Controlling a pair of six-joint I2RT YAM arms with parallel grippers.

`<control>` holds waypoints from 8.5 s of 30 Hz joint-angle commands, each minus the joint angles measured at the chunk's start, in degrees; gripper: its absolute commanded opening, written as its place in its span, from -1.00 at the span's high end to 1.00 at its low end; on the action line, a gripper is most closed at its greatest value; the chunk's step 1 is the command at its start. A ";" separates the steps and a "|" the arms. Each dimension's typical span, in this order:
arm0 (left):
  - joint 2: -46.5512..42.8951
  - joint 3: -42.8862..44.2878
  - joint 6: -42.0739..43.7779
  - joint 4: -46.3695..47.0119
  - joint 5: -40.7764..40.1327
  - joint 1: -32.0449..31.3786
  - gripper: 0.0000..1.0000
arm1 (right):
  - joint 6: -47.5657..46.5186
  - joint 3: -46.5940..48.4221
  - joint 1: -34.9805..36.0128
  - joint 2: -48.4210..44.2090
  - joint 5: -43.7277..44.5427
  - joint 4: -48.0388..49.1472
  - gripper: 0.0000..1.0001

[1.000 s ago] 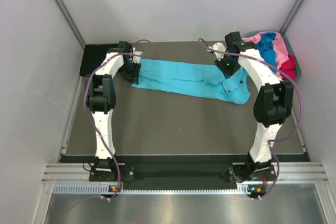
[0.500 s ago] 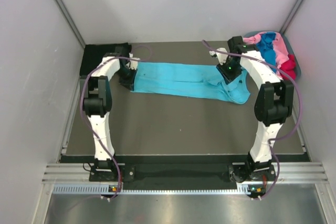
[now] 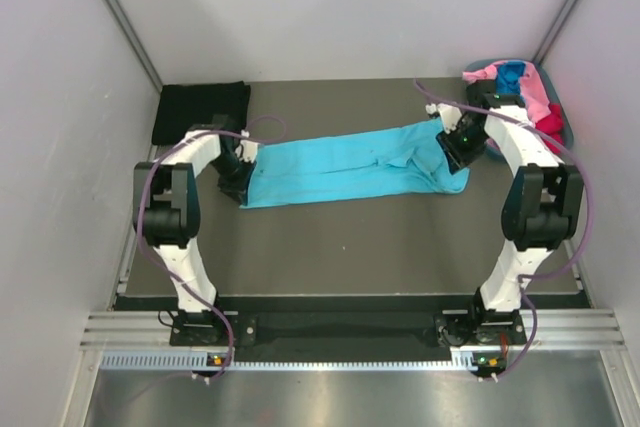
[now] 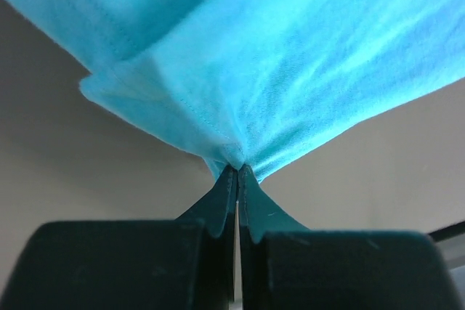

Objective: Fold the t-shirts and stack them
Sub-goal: Fold the tshirt

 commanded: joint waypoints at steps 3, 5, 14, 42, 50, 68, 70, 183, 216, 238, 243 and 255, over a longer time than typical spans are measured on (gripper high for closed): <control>-9.81 -8.92 6.50 -2.81 -6.30 0.35 1.00 | -4.16 -5.12 0.22 -6.71 -6.75 0.71 0.28; -12.62 -10.69 7.64 -3.08 -7.36 0.35 1.00 | -5.04 -6.09 0.21 -7.50 -8.69 0.27 0.17; -18.35 -10.63 10.98 -3.69 -11.06 0.44 0.28 | -5.75 -5.39 0.92 -5.67 -17.23 -0.35 0.05; -0.78 2.58 6.68 -7.56 7.49 -1.76 0.55 | 3.65 20.01 1.18 22.37 -11.51 3.00 0.25; 0.10 1.43 6.33 -6.33 6.70 -1.94 0.55 | 2.86 20.63 1.71 23.26 -13.45 0.71 0.29; 0.81 1.25 5.80 -5.36 6.79 -2.11 0.55 | 3.21 20.10 2.06 24.93 -15.12 -0.88 0.38; 0.81 1.17 5.71 -5.19 6.79 -2.20 0.54 | 3.21 20.19 2.15 25.10 -15.29 -0.96 0.39; -10.97 -11.58 26.54 -5.36 -6.31 -5.80 -0.07 | 2.51 8.59 9.53 2.78 -9.41 -0.26 0.02; -20.45 -32.57 31.99 -3.96 -12.11 -5.80 1.00 | 9.10 21.85 1.36 22.37 -0.18 6.42 0.00; -24.95 -35.22 31.64 -5.72 -15.36 -5.80 1.00 | 8.31 26.34 2.41 28.53 -9.40 2.20 -0.01; -24.68 -35.04 31.38 -5.37 -15.54 -5.80 1.00 | 6.91 27.04 3.29 29.76 -9.32 0.10 -0.01; -22.40 -31.89 33.74 -6.94 -14.13 -6.42 1.00 | 6.03 34.51 6.63 34.85 -5.37 -0.27 1.00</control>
